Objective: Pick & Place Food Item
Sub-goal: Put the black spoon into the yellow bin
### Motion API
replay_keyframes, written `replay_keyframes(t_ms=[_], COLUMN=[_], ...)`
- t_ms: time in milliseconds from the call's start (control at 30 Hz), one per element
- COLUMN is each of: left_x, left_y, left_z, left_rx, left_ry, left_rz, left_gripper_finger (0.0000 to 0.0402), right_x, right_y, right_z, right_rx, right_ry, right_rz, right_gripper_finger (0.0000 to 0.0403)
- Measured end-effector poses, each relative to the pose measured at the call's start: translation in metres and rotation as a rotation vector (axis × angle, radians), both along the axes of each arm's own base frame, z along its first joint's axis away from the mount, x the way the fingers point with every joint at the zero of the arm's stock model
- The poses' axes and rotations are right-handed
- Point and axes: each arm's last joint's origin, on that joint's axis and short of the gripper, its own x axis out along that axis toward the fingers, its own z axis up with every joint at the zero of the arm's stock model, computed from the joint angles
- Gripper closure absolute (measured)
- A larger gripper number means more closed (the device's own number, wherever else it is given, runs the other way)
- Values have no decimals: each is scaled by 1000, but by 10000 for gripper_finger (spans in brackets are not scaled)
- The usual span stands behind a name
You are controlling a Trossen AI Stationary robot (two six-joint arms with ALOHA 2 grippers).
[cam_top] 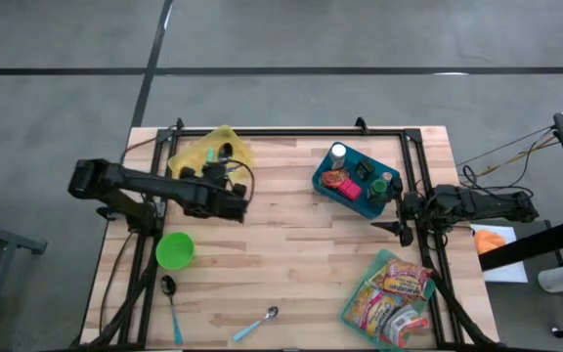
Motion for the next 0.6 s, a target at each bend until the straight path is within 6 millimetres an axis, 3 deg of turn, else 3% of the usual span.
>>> replay_keyframes(t_ms=[133,333,600], left_x=[-23,-41,-51], left_y=[12,36,68], left_z=[0,-6,-35], left_rx=[-7,-57,-109], left_ry=[53,59,86], left_rz=[-24,-36,-35], left_gripper_finger=[396,396,396], right_x=[0,0,0], right_y=[0,0,0], right_z=[0,0,0], right_rx=[0,0,1], right_ry=[0,0,0], right_rz=[0,0,0], right_gripper_finger=[100,100,100])
